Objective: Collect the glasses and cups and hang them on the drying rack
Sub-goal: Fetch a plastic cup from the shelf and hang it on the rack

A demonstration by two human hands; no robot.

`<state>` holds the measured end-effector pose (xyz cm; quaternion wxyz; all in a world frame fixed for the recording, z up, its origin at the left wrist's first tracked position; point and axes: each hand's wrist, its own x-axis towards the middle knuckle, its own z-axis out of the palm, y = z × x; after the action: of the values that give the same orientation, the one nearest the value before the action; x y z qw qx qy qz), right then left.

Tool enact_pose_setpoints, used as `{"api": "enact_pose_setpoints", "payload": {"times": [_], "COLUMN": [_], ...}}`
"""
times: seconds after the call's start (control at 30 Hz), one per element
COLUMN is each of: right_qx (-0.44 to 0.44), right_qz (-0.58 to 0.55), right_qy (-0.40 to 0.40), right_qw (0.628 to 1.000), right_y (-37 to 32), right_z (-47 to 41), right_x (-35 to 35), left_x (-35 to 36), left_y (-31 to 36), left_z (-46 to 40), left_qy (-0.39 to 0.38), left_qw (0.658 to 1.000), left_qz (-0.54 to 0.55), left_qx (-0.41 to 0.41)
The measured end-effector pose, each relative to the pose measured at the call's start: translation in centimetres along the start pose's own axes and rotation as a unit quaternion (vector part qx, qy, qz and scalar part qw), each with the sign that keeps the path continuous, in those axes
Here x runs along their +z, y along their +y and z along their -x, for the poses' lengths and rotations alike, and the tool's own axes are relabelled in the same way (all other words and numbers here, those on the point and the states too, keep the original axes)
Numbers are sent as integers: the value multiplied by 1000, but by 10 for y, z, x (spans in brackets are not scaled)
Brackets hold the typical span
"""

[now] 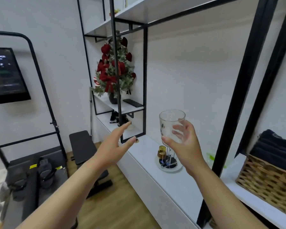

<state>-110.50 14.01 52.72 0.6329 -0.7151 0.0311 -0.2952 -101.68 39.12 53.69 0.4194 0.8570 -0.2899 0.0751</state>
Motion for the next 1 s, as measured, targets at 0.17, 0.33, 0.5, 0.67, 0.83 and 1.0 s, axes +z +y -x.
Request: {"api": "enact_pose_setpoints", "payload": {"times": [0.17, 0.33, 0.5, 0.67, 0.83, 1.0], "right_qx": [-7, -5, -5, -3, 0, 22], "right_qz": [-3, -3, 5, 3, 18, 30], "right_qy": [-33, -59, -70, -56, -16, 64], "right_qw": [999, 998, 998, 998, 1000, 997], "right_y": [32, 67, 96, 121, 138, 154], "right_z": [-90, -168, -224, -273, -320, -355], "right_x": [17, 30, 44, 59, 81, 105], "left_x": [7, 24, 36, 42, 48, 58], "left_y": [-24, -40, -66, -99, -139, -176], "left_z": [-86, -164, -229, -293, -365, -440], "left_qy": [18, 32, 26, 22, -13, -96], "left_qw": [1000, 999, 999, 999, 998, 989], "left_qz": [-16, -30, -33, -11, 23, 57], "left_qx": [-9, -3, 6, 21, 55, 93]}}
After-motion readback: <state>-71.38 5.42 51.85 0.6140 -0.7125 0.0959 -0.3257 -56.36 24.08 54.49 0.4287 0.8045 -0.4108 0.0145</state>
